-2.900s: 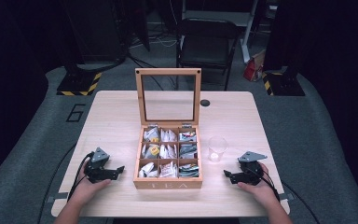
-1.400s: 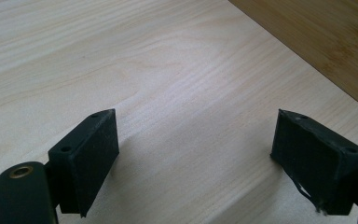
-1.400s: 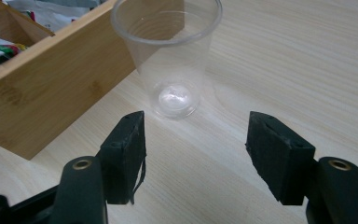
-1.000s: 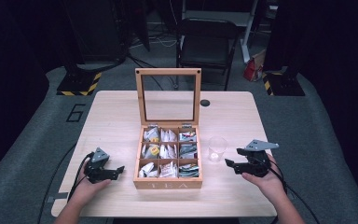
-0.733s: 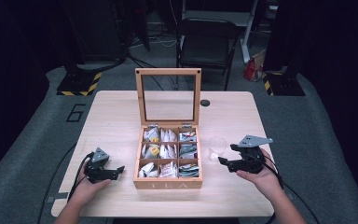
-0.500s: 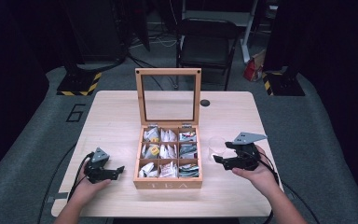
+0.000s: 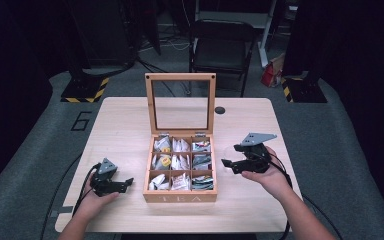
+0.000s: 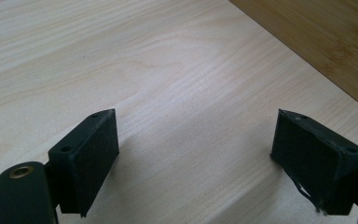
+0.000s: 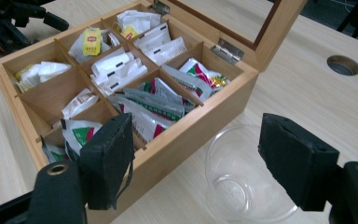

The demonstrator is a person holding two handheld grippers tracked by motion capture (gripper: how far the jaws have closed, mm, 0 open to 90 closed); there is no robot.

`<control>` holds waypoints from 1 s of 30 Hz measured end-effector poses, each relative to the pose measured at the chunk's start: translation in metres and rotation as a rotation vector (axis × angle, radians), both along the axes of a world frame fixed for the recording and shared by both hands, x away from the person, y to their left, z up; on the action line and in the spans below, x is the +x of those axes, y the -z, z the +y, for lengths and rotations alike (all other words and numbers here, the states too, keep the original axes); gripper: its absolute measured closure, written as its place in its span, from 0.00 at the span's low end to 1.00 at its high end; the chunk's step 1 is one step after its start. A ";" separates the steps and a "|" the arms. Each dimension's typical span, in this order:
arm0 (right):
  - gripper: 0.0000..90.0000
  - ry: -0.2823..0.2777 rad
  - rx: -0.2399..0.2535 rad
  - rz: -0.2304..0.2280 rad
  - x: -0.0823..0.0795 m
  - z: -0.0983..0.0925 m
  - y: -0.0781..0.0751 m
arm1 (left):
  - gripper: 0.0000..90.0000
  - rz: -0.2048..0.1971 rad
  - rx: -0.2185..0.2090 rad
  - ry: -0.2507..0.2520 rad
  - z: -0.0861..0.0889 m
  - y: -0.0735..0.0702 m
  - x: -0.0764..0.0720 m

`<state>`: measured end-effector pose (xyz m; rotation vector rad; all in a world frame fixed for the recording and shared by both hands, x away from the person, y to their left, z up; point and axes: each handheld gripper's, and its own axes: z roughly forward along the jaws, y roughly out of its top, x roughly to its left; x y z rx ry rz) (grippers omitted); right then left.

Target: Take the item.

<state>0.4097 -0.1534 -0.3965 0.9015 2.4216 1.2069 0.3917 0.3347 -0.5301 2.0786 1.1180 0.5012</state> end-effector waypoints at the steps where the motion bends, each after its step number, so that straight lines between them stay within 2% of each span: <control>1: 0.29 -0.001 0.003 0.001 0.001 0.002 -0.002 | 0.16 0.000 0.000 0.000 0.000 0.000 0.000; 12: 0.29 -0.034 0.012 -0.008 0.013 0.016 -0.026 | 0.16 -0.001 0.000 0.000 0.000 0.000 0.000; 17: 0.30 -0.047 -0.002 -0.004 0.019 0.023 -0.028 | 0.16 -0.001 0.000 0.001 0.000 0.000 0.000; 30: 0.32 -0.089 0.027 0.001 0.033 0.052 -0.024 | 0.16 0.000 -0.001 -0.001 0.000 0.000 0.000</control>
